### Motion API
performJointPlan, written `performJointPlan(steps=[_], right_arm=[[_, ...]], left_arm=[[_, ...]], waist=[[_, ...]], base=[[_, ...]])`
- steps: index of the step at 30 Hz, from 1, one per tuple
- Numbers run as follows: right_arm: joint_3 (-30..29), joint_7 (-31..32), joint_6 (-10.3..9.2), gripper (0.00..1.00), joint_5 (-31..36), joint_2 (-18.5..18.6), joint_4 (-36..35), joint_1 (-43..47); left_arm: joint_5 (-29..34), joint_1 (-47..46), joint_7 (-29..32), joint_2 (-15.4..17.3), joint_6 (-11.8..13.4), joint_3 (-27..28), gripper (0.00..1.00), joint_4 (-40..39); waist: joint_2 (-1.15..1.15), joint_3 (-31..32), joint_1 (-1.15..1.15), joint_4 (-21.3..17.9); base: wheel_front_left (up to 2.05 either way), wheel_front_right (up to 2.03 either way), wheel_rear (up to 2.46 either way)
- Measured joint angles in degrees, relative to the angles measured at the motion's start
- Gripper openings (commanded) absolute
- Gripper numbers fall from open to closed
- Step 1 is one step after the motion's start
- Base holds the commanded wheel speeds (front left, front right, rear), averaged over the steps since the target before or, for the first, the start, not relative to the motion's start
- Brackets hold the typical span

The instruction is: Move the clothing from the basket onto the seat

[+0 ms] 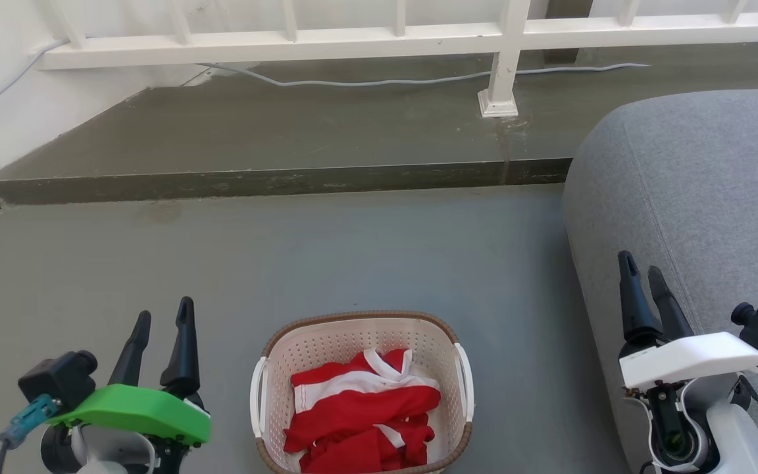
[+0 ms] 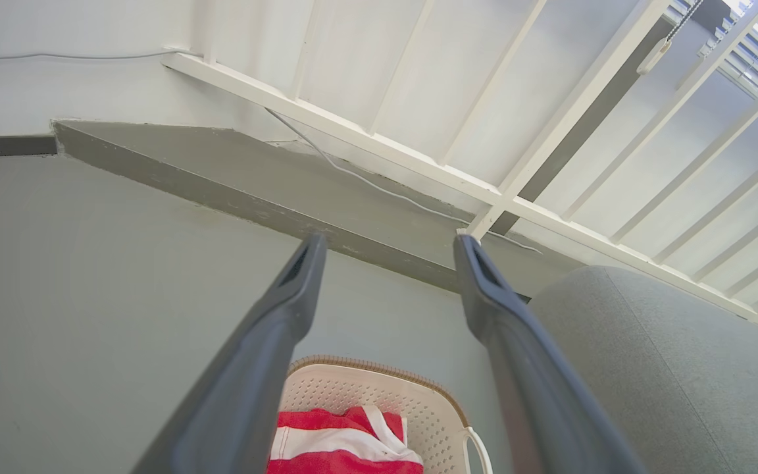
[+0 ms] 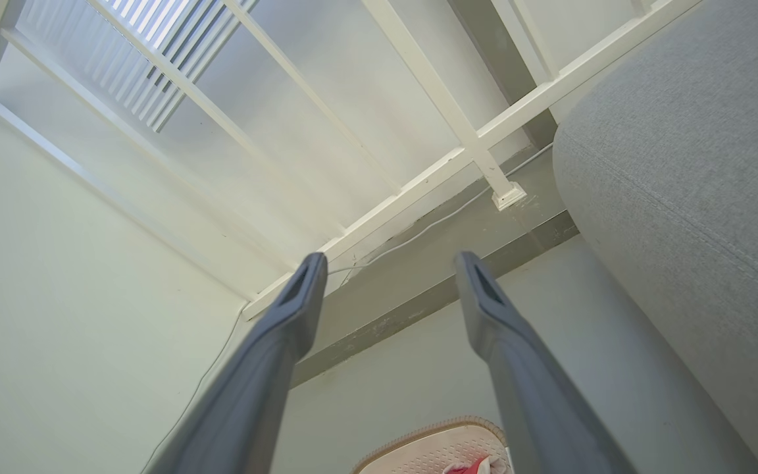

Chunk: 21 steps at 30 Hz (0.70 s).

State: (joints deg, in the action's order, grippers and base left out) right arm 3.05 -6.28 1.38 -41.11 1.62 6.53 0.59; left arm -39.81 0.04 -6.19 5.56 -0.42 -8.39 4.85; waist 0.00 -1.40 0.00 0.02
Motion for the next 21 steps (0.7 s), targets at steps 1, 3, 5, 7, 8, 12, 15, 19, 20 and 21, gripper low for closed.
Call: performJointPlan(steps=[1, 3, 5, 7, 8, 12, 15, 19, 20, 21], right_arm=[[0.0, 0.0, 0.0, 1.0, 0.0, 0.0, 0.0, 0.0], [0.59, -0.38, -0.4, 1.0, 1.55, 0.05, -0.36, 0.1], [1.15, -0.77, -0.57, 1.0, 3.39, 0.09, -0.62, 0.23], [1.59, -1.26, -0.99, 1.0, 4.88, 0.11, -0.88, 0.38], [1.81, -1.26, -1.01, 1.0, 5.86, 0.15, -1.04, 0.55], [2.81, -2.0, -1.57, 1.0, 8.95, 0.2, -1.58, 1.16], [3.42, -2.66, -2.01, 1.0, 11.27, 0.23, -2.14, 1.17], [4.68, -3.71, -2.57, 1.0, 15.24, 0.27, -2.91, 1.33], [4.88, -3.89, -2.59, 1.0, 16.22, 0.27, -3.09, 1.39], [5.08, -4.2, -3.01, 1.0, 17.09, 0.29, -3.26, 1.46]], left_arm=[[0.0, 0.0, 0.0, 0.0, 0.0, 0.0, 1.0, 0.0], [2.27, 0.04, -0.51, 0.02, 0.51, -0.57, 1.0, -0.2], [3.59, 0.09, -0.92, 0.02, 0.54, -1.01, 1.0, -0.49], [5.86, 0.32, -1.21, 0.02, 1.04, -1.22, 1.0, -0.89], [6.61, 0.53, -1.47, 0.04, 1.14, -1.35, 1.0, -1.13], [10.06, 1.49, -2.32, 0.05, 1.77, -2.22, 1.0, -1.6], [12.59, 1.94, -2.93, 0.08, 2.33, -2.67, 1.0, -1.72], [16.83, 2.67, -3.81, 0.31, 3.0, -3.09, 1.0, -1.93], [17.44, 2.7, -4.14, 0.35, 3.03, -3.16, 1.0, -2.01], [17.95, 2.75, -4.24, 0.38, 3.05, -3.25, 1.0, -2.08]], waist=[[0.0, 0.0, 0.0, 0.0], [0.0, 0.01, 0.0, -0.01], [0.0, 0.04, 0.0, -0.04], [0.0, 0.1, 0.0, -0.07], [0.0, 0.13, 0.0, -0.09], [0.0, 0.3, 0.0, -0.17], [0.0, 0.46, 0.0, -0.22], [0.0, 0.72, 0.0, -0.3], [0.0, 0.77, 0.0, -0.31], [0.0, 0.81, 0.0, -0.31]], base=[[0.0, 0.0, 0.0], [0.0, 0.0, 0.0], [0.0, 0.0, 0.0], [0.0, 0.0, 0.0], [0.0, 0.0, 0.0], [0.0, 0.0, 0.0], [0.0, 0.0, 0.0], [0.0, 0.0, 0.0], [0.0, 0.0, 0.0], [0.0, 0.0, 0.0]])
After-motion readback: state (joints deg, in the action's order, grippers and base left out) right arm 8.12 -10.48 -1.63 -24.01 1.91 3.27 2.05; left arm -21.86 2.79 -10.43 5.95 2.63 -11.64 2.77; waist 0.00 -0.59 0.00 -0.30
